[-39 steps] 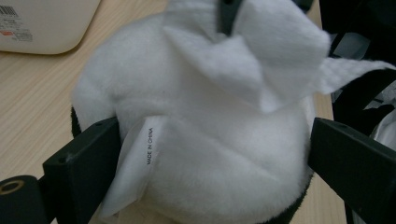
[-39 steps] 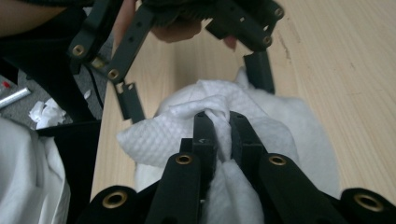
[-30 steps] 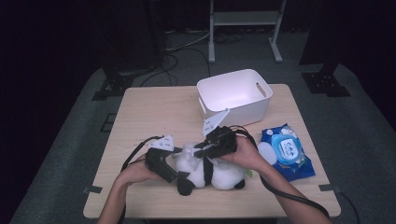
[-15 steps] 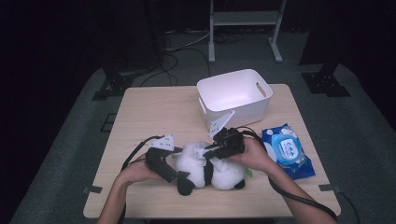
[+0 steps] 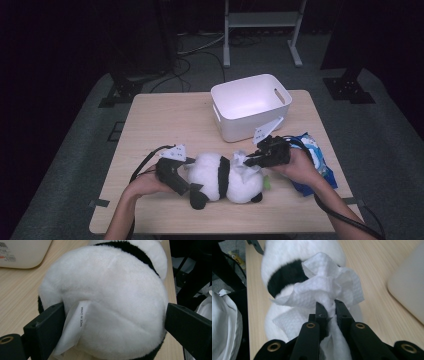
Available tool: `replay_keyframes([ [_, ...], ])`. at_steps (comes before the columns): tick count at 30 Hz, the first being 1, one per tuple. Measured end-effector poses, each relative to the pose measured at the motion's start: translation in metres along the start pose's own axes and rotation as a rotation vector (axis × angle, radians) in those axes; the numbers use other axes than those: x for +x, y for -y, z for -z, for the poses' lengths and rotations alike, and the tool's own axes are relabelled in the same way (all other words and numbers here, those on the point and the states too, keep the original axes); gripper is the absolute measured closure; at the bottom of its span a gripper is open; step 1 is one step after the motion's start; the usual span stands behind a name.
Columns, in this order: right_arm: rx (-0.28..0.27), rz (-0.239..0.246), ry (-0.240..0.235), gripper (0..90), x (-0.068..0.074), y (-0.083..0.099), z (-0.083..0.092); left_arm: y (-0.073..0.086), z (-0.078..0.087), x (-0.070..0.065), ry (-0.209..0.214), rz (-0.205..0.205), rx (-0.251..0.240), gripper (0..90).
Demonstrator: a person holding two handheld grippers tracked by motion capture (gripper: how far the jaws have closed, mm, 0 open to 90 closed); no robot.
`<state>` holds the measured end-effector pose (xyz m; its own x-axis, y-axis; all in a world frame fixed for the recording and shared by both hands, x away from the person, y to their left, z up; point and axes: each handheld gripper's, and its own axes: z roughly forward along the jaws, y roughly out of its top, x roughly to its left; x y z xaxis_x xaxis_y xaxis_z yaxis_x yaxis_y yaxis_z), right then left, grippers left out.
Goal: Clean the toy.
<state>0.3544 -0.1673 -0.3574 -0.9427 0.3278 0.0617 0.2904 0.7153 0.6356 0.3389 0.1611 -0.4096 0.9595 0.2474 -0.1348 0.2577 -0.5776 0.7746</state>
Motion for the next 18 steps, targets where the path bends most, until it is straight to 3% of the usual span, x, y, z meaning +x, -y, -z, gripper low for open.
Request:
replay_keyframes([
  [7, 0.002, -0.045, 0.003, 82.3, -0.007, 0.021, 0.009, 0.003, 0.0, 0.0, -0.002, 0.009, 0.016, 4.2],
  [8, -0.008, -0.072, 0.0, 82.4, -0.009, 0.027, 0.011, 0.003, 0.0, 0.0, -0.002, 0.01, 0.016, 4.2],
  [11, -0.021, -0.076, -0.007, 82.3, -0.01, 0.028, 0.01, 0.003, 0.001, 0.0, -0.001, 0.011, 0.015, 4.5],
  [13, -0.039, -0.077, -0.025, 82.3, -0.008, 0.02, 0.006, 0.003, 0.001, 0.001, 0.003, 0.016, 0.01, 4.5],
  [18, -0.046, -0.02, -0.051, 82.3, -0.004, -0.009, -0.013, 0.003, 0.001, 0.002, 0.006, 0.016, 0.013, 4.8],
])
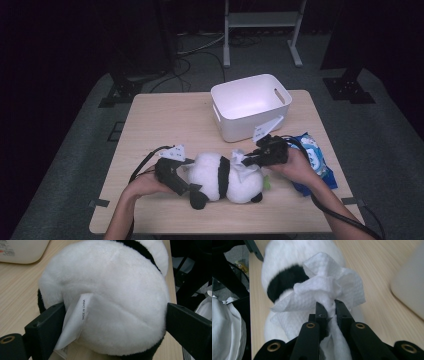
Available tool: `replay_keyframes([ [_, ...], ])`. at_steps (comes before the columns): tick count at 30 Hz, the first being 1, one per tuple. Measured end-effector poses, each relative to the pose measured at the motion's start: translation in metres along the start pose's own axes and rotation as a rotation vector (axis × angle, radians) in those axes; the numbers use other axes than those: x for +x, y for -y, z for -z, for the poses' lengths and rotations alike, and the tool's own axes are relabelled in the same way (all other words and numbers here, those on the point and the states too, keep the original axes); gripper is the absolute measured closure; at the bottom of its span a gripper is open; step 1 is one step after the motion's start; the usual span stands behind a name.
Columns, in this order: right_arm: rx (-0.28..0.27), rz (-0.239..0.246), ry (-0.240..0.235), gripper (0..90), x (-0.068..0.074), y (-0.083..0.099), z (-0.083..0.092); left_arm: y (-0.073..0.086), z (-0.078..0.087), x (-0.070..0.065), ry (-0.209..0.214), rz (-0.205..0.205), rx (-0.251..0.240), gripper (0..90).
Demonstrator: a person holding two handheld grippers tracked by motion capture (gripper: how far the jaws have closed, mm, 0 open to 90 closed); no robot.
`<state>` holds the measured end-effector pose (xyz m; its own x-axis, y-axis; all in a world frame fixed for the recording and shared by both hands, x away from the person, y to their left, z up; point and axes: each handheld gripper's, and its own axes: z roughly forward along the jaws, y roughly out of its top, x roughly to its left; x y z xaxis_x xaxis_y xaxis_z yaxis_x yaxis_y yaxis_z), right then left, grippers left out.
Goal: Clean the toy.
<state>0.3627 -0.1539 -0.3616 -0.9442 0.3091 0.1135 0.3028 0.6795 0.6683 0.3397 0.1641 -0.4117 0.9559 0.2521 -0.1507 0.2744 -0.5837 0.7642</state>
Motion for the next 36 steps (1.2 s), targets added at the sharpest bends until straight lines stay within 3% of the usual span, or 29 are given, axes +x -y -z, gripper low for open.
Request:
replay_keyframes([
  [10, 0.022, 0.092, -0.061, 82.3, 0.011, -0.065, -0.047, 0.001, 0.001, 0.002, 0.012, 0.004, -0.009, 5.2],
  [19, 0.05, 0.078, -0.057, 82.2, -0.001, -0.095, -0.077, 0.002, 0.001, 0.003, 0.014, 0.001, -0.013, 5.2],
  [26, 0.058, 0.056, -0.052, 82.1, -0.008, -0.088, -0.07, 0.0, 0.001, 0.002, 0.016, 0.002, -0.015, 5.1],
  [36, 0.05, 0.01, -0.057, 81.9, -0.011, -0.047, -0.045, -0.007, 0.003, 0.0, 0.011, 0.004, 0.009, 5.1],
])
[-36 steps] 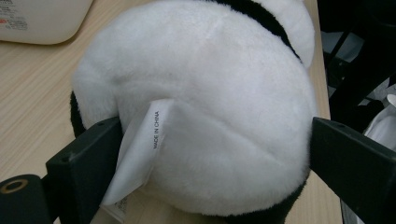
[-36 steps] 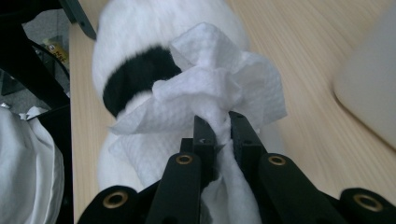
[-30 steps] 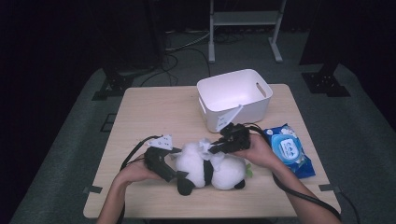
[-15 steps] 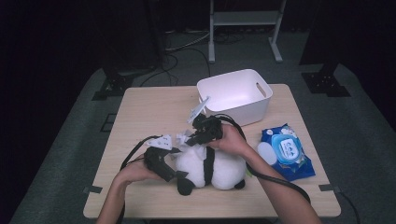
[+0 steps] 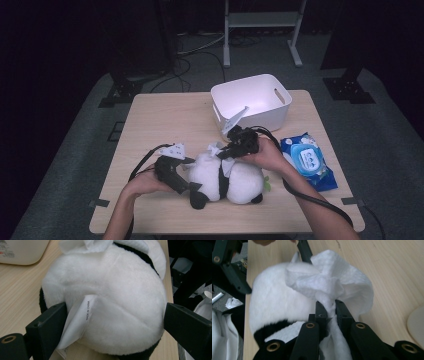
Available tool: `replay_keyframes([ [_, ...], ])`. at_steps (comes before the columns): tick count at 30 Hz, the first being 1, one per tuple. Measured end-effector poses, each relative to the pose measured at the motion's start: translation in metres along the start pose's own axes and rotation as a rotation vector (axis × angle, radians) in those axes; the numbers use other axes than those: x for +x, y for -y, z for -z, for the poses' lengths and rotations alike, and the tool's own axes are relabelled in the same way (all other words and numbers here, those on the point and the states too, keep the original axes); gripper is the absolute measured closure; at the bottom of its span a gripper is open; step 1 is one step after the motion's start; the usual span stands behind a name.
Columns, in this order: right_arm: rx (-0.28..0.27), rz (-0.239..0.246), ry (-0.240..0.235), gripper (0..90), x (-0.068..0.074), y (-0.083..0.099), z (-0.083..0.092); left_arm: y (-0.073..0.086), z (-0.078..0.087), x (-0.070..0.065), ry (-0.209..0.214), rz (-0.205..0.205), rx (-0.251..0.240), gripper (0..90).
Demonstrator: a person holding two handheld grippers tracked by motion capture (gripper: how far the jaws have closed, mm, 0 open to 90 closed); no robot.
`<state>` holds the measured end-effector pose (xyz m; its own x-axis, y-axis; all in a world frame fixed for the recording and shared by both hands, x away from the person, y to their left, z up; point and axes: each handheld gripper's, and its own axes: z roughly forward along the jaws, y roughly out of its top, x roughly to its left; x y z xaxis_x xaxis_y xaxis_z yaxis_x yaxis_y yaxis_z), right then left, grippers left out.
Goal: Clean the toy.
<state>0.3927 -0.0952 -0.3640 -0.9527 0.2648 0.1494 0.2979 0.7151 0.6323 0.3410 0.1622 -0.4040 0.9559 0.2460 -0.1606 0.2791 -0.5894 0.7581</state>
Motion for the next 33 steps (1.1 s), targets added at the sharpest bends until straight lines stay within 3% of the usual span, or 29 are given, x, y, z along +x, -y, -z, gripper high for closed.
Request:
replay_keyframes([
  [5, -0.026, -0.006, -0.014, 81.8, 0.006, 0.019, 0.009, -0.011, 0.004, -0.004, 0.003, -0.018, 0.0, 5.1],
  [11, -0.041, 0.02, -0.015, 81.8, 0.015, 0.024, 0.011, -0.021, 0.007, -0.003, 0.007, -0.014, -0.021, 5.1],
  [17, -0.049, 0.052, -0.01, 81.9, 0.026, 0.028, 0.012, -0.032, 0.007, 0.001, -0.001, -0.01, 0.008, 5.0],
  [26, -0.061, 0.073, -0.016, 81.9, 0.036, 0.034, 0.015, -0.031, -0.006, 0.007, 0.066, 0.05, 0.046, 2.3],
  [29, -0.057, 0.087, -0.009, 81.9, 0.038, 0.031, 0.015, -0.027, -0.01, 0.008, 0.072, 0.078, 0.027, 2.3],
  [33, -0.067, 0.098, -0.015, 81.9, 0.039, 0.025, 0.014, -0.024, -0.009, 0.008, 0.072, 0.072, 0.014, 3.1],
])
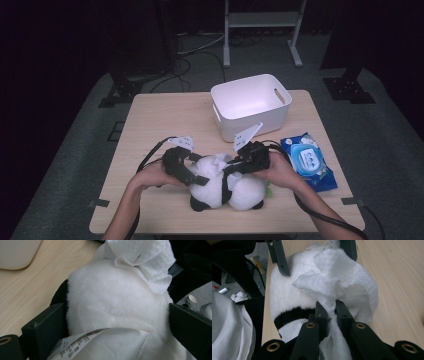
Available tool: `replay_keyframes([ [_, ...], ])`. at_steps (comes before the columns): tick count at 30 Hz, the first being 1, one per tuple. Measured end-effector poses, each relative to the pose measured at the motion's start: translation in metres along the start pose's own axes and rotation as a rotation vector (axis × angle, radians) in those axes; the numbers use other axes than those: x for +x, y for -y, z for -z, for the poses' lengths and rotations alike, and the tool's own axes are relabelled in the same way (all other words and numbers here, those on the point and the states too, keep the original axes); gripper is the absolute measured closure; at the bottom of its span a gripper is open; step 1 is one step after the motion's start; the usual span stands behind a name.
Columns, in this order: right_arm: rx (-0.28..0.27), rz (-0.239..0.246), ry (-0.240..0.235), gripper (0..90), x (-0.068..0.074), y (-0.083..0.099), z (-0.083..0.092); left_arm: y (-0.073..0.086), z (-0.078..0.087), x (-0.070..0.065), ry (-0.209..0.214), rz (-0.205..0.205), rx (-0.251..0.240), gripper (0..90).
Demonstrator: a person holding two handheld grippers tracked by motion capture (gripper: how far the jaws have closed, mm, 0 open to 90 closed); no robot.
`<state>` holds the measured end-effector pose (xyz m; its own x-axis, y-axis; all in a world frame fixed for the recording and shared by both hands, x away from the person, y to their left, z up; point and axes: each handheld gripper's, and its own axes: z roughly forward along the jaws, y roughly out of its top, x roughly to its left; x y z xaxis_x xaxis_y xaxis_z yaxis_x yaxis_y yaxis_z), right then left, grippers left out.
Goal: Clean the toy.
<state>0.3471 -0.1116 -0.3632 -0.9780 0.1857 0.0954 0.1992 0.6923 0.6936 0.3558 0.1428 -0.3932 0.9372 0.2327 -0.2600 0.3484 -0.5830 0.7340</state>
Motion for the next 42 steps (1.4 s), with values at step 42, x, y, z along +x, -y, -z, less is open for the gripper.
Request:
replay_keyframes([
  [42, -0.013, -0.179, 0.079, 81.6, -0.02, 0.068, 0.047, 0.001, -0.002, -0.006, -0.029, 0.006, 0.034, 0.5],
])
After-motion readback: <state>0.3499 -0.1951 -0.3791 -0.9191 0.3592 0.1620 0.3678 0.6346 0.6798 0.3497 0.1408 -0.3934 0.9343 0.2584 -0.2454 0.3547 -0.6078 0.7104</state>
